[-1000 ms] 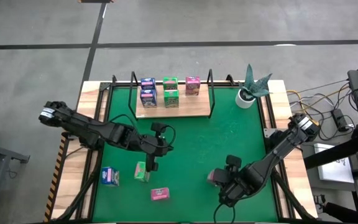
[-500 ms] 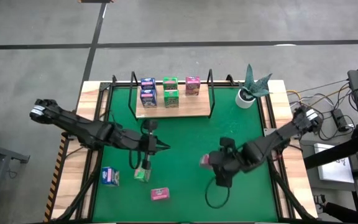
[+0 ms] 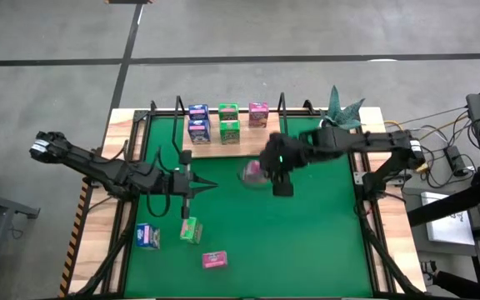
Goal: Stack cereal on shelf
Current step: Put the right pink cereal box aligned with the other pink cereal box on the shelf
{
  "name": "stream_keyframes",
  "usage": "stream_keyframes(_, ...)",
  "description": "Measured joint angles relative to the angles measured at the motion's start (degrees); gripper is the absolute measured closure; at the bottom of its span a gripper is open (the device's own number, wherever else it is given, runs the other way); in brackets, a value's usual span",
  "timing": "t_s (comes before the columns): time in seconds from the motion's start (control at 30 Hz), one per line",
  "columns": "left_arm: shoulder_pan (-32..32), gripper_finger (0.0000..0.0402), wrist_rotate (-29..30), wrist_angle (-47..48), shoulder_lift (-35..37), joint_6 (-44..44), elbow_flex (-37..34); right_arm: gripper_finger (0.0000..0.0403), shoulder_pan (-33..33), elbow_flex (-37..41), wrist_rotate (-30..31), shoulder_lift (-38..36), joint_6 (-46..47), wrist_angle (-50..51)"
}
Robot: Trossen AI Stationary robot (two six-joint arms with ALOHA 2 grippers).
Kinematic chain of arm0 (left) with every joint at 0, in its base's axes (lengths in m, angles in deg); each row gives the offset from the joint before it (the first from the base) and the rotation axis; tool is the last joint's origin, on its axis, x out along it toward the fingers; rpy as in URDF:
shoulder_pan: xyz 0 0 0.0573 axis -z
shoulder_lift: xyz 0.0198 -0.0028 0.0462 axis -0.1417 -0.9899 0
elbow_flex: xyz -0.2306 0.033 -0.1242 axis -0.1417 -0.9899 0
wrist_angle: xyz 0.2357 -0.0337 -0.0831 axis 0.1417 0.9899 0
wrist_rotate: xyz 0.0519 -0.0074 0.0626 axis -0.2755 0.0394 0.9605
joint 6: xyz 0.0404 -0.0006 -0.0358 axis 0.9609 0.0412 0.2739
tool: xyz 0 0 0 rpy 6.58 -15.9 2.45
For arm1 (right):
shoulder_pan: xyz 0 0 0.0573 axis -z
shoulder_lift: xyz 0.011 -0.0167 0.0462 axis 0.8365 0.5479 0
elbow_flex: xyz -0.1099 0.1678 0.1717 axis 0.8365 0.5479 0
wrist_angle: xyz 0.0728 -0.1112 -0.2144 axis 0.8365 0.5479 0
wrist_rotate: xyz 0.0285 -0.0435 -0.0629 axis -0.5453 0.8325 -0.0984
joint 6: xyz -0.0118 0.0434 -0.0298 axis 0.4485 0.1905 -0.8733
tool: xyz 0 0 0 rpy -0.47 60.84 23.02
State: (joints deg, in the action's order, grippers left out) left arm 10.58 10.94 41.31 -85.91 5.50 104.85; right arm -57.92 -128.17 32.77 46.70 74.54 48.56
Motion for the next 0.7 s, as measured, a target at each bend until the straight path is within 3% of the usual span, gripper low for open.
stream_keyframes(0.33, -0.07, 0.0402, 0.00, -3.79, 4.91, 2.63, -3.49, 0.0239, 13.86, -3.79, -5.70, 3.79, -15.40, 0.73)
stream_keyframes(0.7, -0.07, 0.0402, 0.52, -4.01, 5.22, 5.43, -3.75, 0.0239, 24.68, -5.29, -8.08, 10.69, -28.54, 2.05)
